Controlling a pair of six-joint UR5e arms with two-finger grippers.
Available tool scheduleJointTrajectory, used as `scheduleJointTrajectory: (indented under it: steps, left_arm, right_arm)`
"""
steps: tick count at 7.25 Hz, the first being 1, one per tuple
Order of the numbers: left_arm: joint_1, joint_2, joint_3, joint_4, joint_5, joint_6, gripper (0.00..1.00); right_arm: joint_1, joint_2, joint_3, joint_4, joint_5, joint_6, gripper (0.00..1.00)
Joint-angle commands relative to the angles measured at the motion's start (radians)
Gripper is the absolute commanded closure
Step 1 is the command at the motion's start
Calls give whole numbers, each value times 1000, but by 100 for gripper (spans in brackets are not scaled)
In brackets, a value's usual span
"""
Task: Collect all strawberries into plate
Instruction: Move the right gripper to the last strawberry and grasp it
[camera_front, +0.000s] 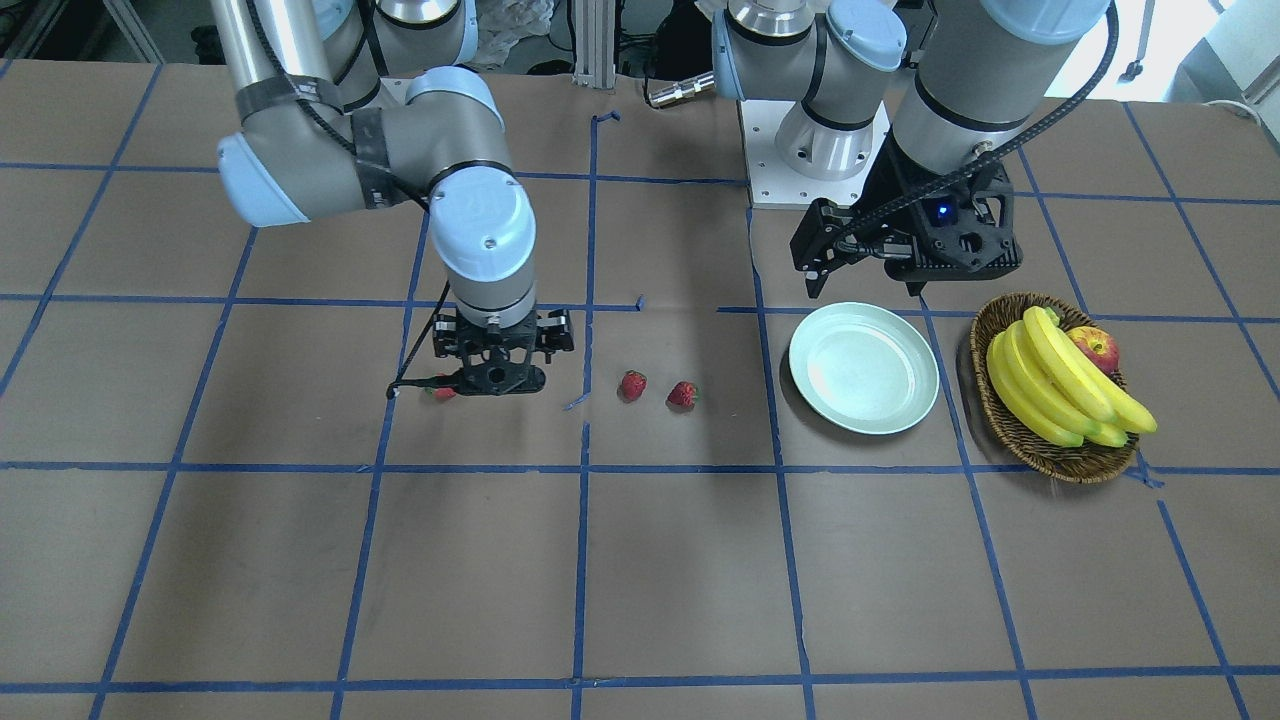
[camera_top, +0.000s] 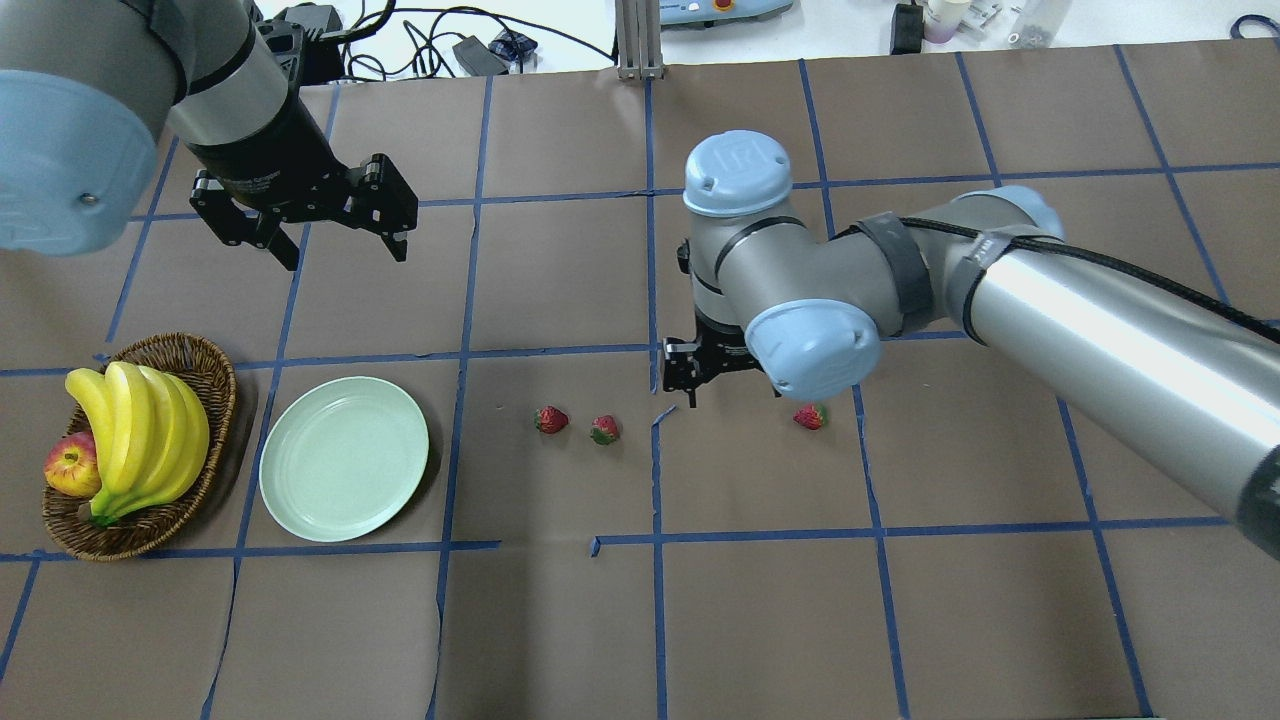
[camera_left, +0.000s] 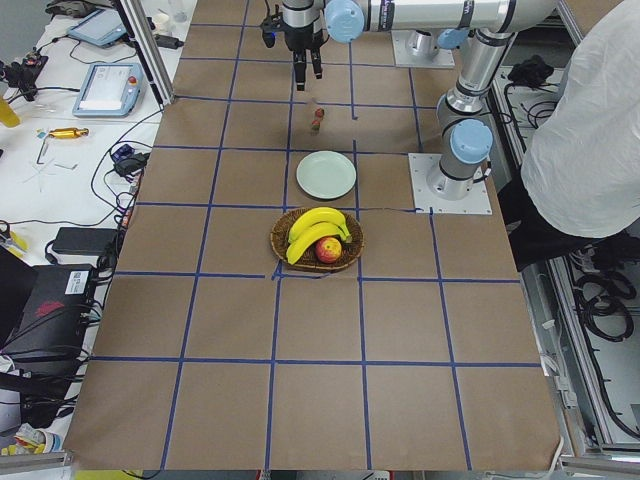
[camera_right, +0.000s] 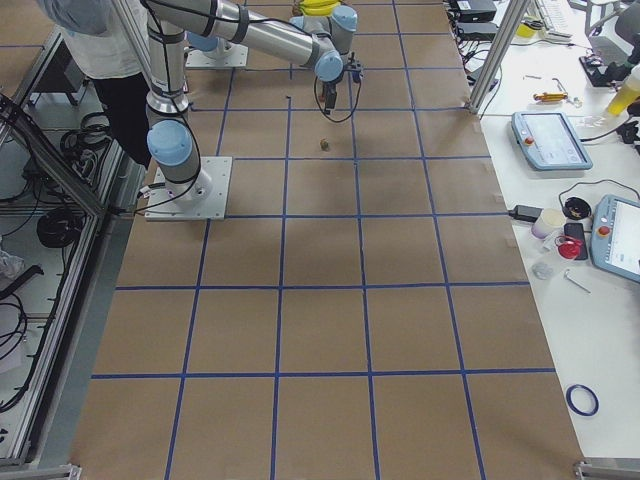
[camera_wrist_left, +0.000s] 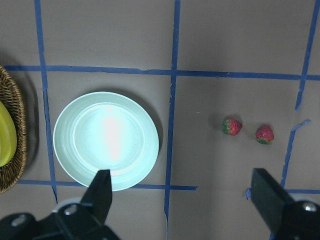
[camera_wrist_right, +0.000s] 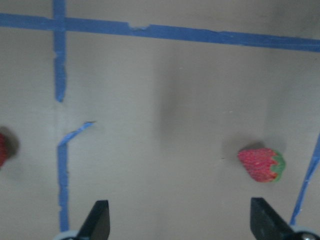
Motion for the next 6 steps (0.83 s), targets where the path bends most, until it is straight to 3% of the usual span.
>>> scheduleJointTrajectory:
  steps: [1, 2, 4, 5, 6]
  left_arm:
    - [0, 1, 1, 1, 1, 2, 0]
    - [0, -1, -1, 2, 0, 1, 0]
    - [0, -1, -1, 2, 1, 1, 0]
    - [0, -1, -1, 2, 1, 1, 0]
    - [0, -1, -1, 2, 0, 1, 0]
  right_arm:
    - [-103, -22, 151, -156, -9, -180, 1]
    - [-129, -16, 188, -216, -21, -208, 1]
    - [-132, -10, 197, -221, -18, -208, 2]
    - [-132, -7, 200, -221, -18, -206, 21]
    - [-132, 4, 200, -221, -20, -208, 24]
